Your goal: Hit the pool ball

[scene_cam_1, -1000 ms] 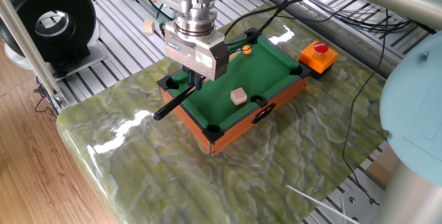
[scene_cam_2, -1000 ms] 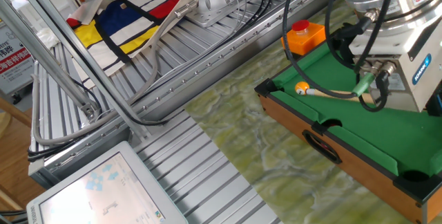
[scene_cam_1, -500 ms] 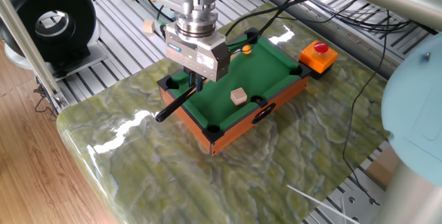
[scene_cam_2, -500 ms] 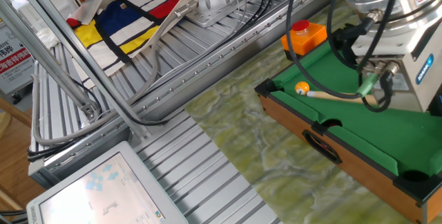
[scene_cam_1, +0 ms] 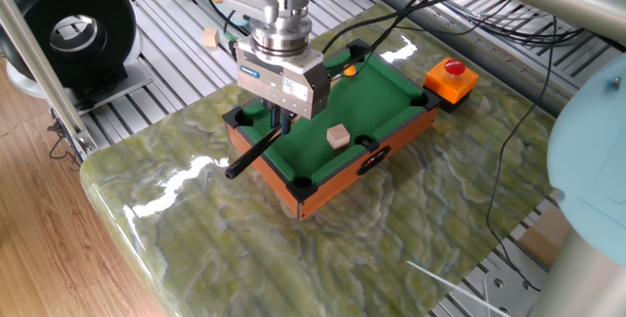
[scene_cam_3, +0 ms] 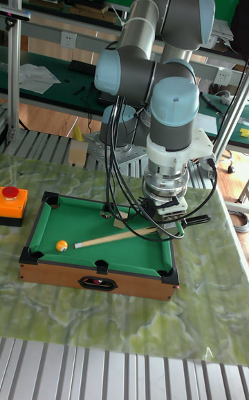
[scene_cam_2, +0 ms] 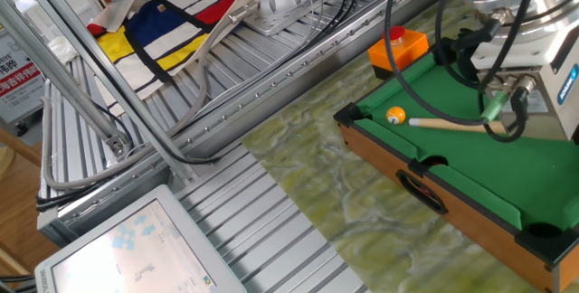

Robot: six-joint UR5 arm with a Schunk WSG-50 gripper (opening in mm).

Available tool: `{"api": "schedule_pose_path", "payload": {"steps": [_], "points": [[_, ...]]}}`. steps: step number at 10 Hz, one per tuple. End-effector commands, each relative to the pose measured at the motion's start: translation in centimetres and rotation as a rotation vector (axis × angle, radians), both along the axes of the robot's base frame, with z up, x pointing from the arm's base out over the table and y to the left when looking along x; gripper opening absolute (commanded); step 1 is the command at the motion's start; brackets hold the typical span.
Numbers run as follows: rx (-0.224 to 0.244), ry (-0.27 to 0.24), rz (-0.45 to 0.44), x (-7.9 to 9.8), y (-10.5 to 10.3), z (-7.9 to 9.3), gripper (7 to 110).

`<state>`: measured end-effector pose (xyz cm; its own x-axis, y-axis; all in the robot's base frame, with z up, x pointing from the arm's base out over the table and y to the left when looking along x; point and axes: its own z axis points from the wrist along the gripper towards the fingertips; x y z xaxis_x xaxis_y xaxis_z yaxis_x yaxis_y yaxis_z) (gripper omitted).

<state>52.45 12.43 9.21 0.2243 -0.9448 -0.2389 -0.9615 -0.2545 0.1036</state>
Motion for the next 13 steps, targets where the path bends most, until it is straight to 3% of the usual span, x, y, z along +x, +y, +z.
{"api": "schedule_pose_path", "payload": {"steps": [1,9,13], "points": [[0.01,0.009,0.006,-0.8,-0.4,0.0,7],[0.009,0.029,0.002,-2.0,-0.6,0.1,7],[-0.003,0.002,0.04,-2.1,-0.4,0.0,7]]}}
